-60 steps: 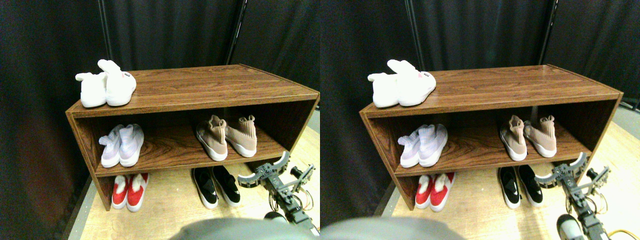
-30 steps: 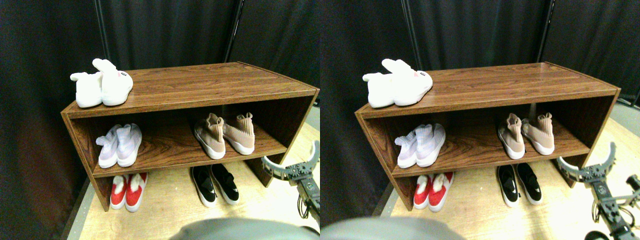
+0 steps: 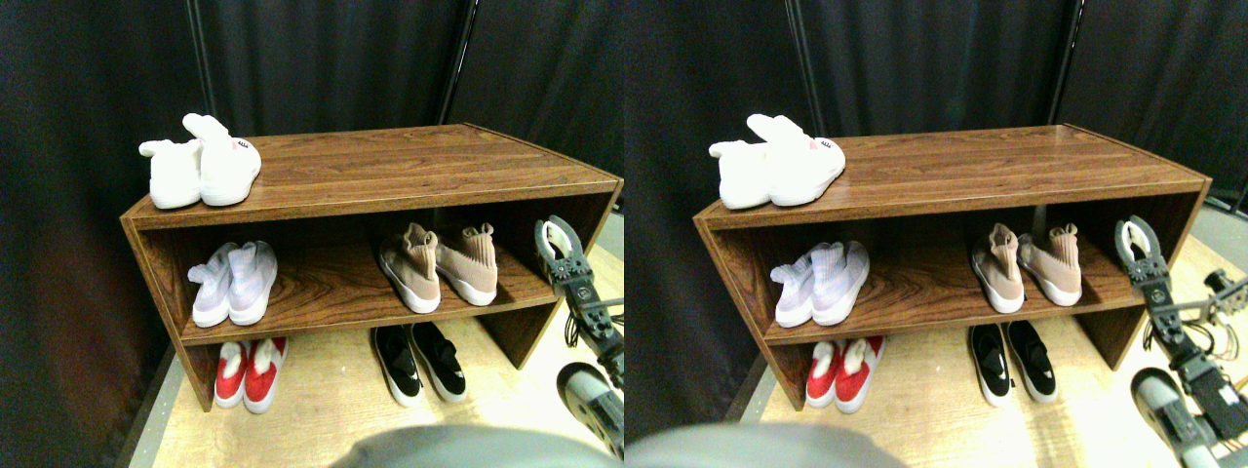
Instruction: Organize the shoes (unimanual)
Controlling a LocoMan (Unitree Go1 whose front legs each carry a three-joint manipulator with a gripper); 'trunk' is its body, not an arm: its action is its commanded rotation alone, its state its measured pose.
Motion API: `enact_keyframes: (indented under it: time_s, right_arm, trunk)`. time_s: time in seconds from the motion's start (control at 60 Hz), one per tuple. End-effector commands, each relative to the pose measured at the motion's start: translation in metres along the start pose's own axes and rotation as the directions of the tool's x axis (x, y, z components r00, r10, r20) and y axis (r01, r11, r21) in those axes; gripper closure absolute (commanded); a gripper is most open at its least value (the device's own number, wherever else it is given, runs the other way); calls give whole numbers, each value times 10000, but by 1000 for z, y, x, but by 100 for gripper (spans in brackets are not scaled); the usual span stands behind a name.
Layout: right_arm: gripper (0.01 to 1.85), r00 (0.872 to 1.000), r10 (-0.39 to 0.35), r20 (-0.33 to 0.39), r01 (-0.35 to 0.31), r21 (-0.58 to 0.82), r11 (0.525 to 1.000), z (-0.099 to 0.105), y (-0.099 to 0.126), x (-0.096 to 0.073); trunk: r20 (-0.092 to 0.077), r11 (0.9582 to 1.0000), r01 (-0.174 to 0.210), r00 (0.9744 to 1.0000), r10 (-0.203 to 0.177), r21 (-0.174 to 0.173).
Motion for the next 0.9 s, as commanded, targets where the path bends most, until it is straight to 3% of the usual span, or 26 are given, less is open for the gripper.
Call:
enact_keyframes:
  time_s: [0.017, 0.2, 0.217, 0.483, 0.683, 0.7, 0.9]
  right_arm:
    - [180, 9997, -234, -39, 235, 504, 9984, -2, -4, 8]
    - [180, 9964, -692, -499, 752, 1302, 9886, -14, -19, 27]
    - [180, 9918, -1028, -765, 1146, 1715, 9785, -16, -22, 29]
    - [180, 9717, -2171, -930, 2336, 2424, 9416, -25, -37, 33]
    - [180, 9657, -2246, -1302, 2522, 2645, 9308, -34, -42, 30]
    - [180, 9649, -2261, -1333, 2549, 2702, 9285, -36, -42, 29]
    - [180, 9564, -2600, -1327, 2859, 2460, 9261, -49, -39, 26]
  trunk:
    - [-87, 9998, -146, 9999, 145, -120]
    - [-125, 9997, -224, 9997, 222, -127]
    - [-125, 9997, -224, 9997, 222, -127]
    - [-156, 9996, -262, 9995, 260, -134]
    - [-156, 9996, -262, 9995, 260, -134]
    - [-207, 9989, -409, 9990, 404, -217]
    - [-226, 9981, -539, 9983, 533, -289]
